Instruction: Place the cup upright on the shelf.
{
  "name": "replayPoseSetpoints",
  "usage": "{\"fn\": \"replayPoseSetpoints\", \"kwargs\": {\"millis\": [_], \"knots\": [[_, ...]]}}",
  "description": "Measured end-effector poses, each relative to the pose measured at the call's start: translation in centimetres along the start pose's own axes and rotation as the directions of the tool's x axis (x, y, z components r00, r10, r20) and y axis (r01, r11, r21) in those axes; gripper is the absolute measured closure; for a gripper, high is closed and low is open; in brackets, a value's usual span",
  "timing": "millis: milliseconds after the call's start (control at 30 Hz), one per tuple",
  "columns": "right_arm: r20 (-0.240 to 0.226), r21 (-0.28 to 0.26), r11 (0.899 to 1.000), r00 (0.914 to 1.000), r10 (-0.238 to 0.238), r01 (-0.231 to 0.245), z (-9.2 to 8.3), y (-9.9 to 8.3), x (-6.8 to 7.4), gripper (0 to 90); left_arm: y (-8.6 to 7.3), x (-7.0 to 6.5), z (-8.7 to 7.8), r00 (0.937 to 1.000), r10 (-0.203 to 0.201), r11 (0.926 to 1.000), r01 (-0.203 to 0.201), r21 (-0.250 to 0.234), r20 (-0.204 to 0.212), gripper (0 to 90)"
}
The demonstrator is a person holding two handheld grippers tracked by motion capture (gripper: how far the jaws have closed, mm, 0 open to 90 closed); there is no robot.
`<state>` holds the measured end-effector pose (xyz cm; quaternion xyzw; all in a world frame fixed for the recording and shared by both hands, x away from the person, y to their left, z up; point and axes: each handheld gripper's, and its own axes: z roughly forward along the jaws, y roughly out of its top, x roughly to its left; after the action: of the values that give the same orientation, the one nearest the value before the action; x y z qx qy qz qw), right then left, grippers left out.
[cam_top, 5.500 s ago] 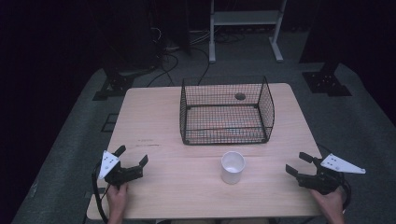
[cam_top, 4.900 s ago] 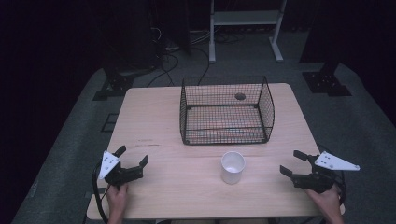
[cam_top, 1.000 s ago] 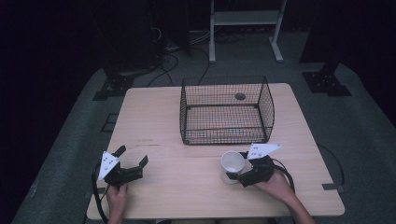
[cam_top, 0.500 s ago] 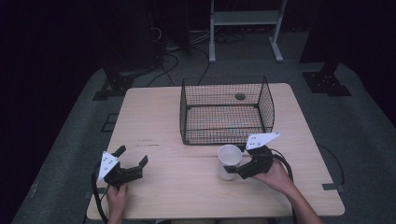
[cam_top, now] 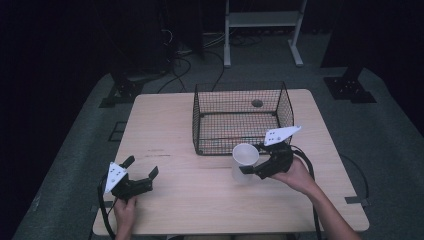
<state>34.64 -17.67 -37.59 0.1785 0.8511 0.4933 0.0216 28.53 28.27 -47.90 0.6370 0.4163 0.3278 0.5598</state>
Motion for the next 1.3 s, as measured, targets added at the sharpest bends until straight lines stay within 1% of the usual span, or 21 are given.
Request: {"fn": "replayPoseSetpoints", "kwargs": {"millis": [67,167,200,267,300,433,467,533,633,733,767,867,933,967,1033,1133,1167,1233,1300], "knots": [[0.000,0.000,1.000,1.0000,-0.006,0.006,-0.2,0.7,-0.3,19.4,0.0,0.0,0.0,1.0000,0.000,1.0000,0.000,0.000,0.002,0.0],[-0.012,0.004,1.000,0.9999,-0.010,0.010,-0.3,1.8,-0.8,19.4,0.0,0.0,0.0,1.0000,-0.004,1.0000,0.004,-0.002,0.000,0.0],[-0.012,0.004,1.000,0.9999,-0.010,0.010,-0.3,1.8,-0.8,19.4,0.0,0.0,0.0,1.0000,-0.004,1.0000,0.004,-0.002,0.000,0.0],[-0.011,0.003,1.000,0.9998,-0.016,0.016,-0.4,2.4,-0.9,19.4,0.0,0.0,0.0,1.0000,-0.003,1.0000,0.003,-0.003,0.001,0.0],[-0.014,0.009,1.000,0.9997,-0.018,0.018,-0.5,3.1,-1.2,19.4,0.0,0.0,0.0,1.0000,-0.002,1.0000,0.002,-0.002,0.001,0.0],[-0.015,0.011,1.000,0.9997,-0.017,0.017,-0.6,3.8,-1.7,19.4,0.0,0.0,0.0,1.0000,-0.002,1.0000,0.002,-0.003,0.001,0.0],[-0.015,0.011,1.000,0.9998,-0.016,0.016,-0.6,4.3,-2.1,19.4,0.0,0.0,0.0,1.0000,-0.002,1.0000,0.002,-0.003,0.001,0.0],[-0.014,0.011,1.000,0.9998,-0.015,0.015,-0.7,4.5,-2.2,19.4,0.0,0.0,0.0,1.0000,-0.003,1.0000,0.003,-0.004,0.001,0.0],[-0.012,0.005,1.000,0.9997,-0.023,0.023,-0.9,5.7,-2.8,19.4,0.0,0.0,0.0,1.0000,-0.001,1.0000,0.001,-0.003,0.001,0.0],[-0.013,0.000,1.000,0.9998,-0.018,0.018,-1.0,6.1,-3.1,19.3,0.0,0.0,0.0,1.0000,-0.002,1.0000,0.002,-0.003,0.001,0.0],[-0.007,0.001,1.000,0.9998,-0.016,0.016,-1.0,6.6,-3.5,19.3,0.0,0.0,0.0,1.0000,-0.002,1.0000,0.002,-0.004,0.001,0.0],[-0.009,0.007,1.000,0.9999,-0.014,0.014,-0.9,7.0,-3.9,19.3,0.0,0.0,0.0,1.0000,-0.001,1.0000,0.001,-0.005,0.001,0.0],[-0.001,0.007,1.000,0.9999,-0.016,0.016,-0.9,7.2,-4.1,19.3,0.0,0.0,0.0,1.0000,-0.002,1.0000,0.002,-0.004,0.002,0.0],[-0.004,0.009,1.000,1.0000,-0.008,0.008,-0.8,7.5,-4.5,19.3,0.0,0.0,0.0,1.0000,-0.001,1.0000,0.001,-0.003,0.001,0.0],[-0.002,0.007,1.000,1.0000,-0.008,0.008,-0.8,7.6,-4.6,19.3,0.0,0.0,0.0,1.0000,-0.001,1.0000,0.001,-0.003,0.000,0.0],[0.002,0.014,1.000,1.0000,-0.006,0.006,-0.8,7.9,-5.1,19.3,0.0,0.0,0.0,1.0000,0.000,1.0000,0.000,-0.003,0.001,0.0],[0.009,0.006,1.000,0.9999,-0.008,0.008,-0.8,8.1,-5.3,19.3,0.0,0.0,0.0,1.0000,-0.001,1.0000,0.001,-0.003,0.002,0.0],[0.006,0.007,1.000,1.0000,0.001,-0.001,-0.8,8.3,-5.7,19.3,0.0,0.0,0.0,1.0000,-0.002,1.0000,0.002,-0.003,0.001,0.0],[0.013,0.011,1.000,0.9999,0.004,-0.004,-0.8,8.6,-6.1,19.3,0.0,0.1,0.0,1.0000,-0.001,1.0000,0.001,-0.004,0.001,0.0]]}}
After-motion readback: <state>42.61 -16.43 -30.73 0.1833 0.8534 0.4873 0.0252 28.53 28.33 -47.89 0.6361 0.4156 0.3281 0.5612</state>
